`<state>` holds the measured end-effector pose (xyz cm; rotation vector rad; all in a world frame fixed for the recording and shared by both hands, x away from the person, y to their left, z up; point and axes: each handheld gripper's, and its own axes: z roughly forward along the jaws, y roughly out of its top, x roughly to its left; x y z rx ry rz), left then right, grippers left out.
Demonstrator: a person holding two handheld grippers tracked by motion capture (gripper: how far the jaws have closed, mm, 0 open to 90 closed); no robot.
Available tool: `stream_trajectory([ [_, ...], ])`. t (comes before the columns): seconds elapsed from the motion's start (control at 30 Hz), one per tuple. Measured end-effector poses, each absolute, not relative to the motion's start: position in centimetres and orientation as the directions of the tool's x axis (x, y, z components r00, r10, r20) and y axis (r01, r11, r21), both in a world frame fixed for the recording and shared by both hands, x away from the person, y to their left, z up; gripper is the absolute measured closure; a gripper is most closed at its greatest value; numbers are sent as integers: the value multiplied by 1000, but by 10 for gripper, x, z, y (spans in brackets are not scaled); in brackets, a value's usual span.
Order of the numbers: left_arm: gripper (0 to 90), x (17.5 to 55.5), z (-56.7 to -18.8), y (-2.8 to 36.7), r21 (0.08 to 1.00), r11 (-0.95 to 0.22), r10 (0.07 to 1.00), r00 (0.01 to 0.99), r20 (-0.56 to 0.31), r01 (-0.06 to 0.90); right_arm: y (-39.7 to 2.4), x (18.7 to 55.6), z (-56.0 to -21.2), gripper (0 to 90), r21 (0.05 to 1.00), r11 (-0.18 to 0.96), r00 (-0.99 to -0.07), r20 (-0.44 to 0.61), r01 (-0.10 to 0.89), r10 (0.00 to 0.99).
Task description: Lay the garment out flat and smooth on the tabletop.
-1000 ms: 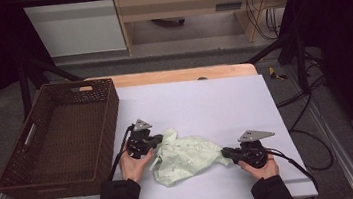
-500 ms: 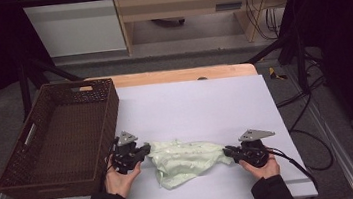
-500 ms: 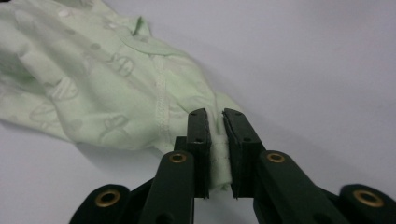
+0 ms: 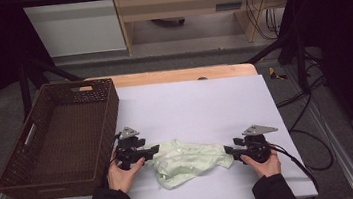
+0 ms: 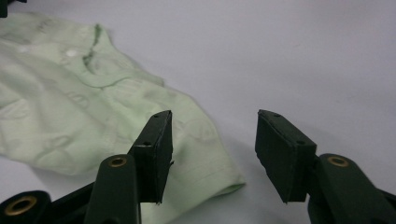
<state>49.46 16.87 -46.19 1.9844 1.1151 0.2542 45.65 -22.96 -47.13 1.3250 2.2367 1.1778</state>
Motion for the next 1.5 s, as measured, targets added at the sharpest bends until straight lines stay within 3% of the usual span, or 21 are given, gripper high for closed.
stream_trajectory([
  [0.5, 516, 503, -479, 166, 731, -345, 798, 594, -102, 589, -230, 460, -481, 557, 730, 304, -535, 98, 612, 839],
  [0.63, 618, 502, -479, 166, 735, -346, 804, 588, -87, 583, -229, 459, -481, 626, 733, 316, -543, 87, 603, 835],
  [0.67, 690, 501, -479, 167, 733, -348, 805, 587, -85, 584, -228, 458, -482, 698, 734, 318, -550, 91, 601, 830],
  [0.7, 725, 501, -479, 167, 733, -348, 805, 587, -85, 584, -228, 458, -482, 698, 734, 318, -550, 91, 601, 830],
  [0.73, 725, 500, -479, 168, 730, -352, 805, 587, -84, 586, -228, 458, -482, 732, 735, 319, -550, 87, 599, 830],
  [0.87, 866, 499, -478, 168, 728, -354, 797, 597, -94, 587, -228, 457, -481, 873, 733, 327, -566, 95, 597, 819],
  [1.5, 875, 491, -424, 178, 868, -181, 812, 568, -132, 462, -233, 465, -434, 890, 871, 247, -577, 50, 424, 815],
])
